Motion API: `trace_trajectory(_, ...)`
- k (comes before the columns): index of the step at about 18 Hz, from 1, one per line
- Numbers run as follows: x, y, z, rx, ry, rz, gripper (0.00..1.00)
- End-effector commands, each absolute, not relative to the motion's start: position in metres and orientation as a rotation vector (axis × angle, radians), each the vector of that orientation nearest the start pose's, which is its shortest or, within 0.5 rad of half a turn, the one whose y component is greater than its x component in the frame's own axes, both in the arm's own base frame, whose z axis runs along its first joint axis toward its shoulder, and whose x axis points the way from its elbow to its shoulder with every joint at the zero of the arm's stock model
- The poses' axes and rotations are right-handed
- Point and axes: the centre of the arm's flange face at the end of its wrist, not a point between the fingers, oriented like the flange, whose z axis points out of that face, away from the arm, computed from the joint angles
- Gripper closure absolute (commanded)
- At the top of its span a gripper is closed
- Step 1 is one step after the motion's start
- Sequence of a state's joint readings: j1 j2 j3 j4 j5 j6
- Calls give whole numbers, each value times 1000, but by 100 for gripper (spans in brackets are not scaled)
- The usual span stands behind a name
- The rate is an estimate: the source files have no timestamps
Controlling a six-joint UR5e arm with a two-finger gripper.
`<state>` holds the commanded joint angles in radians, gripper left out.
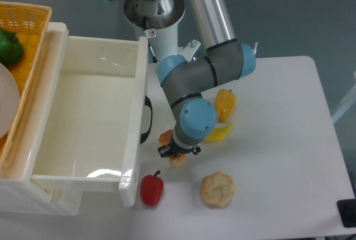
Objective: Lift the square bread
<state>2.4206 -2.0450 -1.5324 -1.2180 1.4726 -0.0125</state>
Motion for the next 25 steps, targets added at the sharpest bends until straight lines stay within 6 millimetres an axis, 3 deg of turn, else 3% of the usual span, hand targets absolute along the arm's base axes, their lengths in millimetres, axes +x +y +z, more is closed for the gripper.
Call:
trace_trajectory(9, -389, 510, 357, -2995, -776, 87, 100)
trace_trajectory(13, -394, 505, 379, -3034, -539, 209, 100)
trace_trajectory(18, -391, 507, 383, -3053, -398, 218, 100)
trace_trajectory(25, -384, 502, 381, -3064, -380, 209, 100)
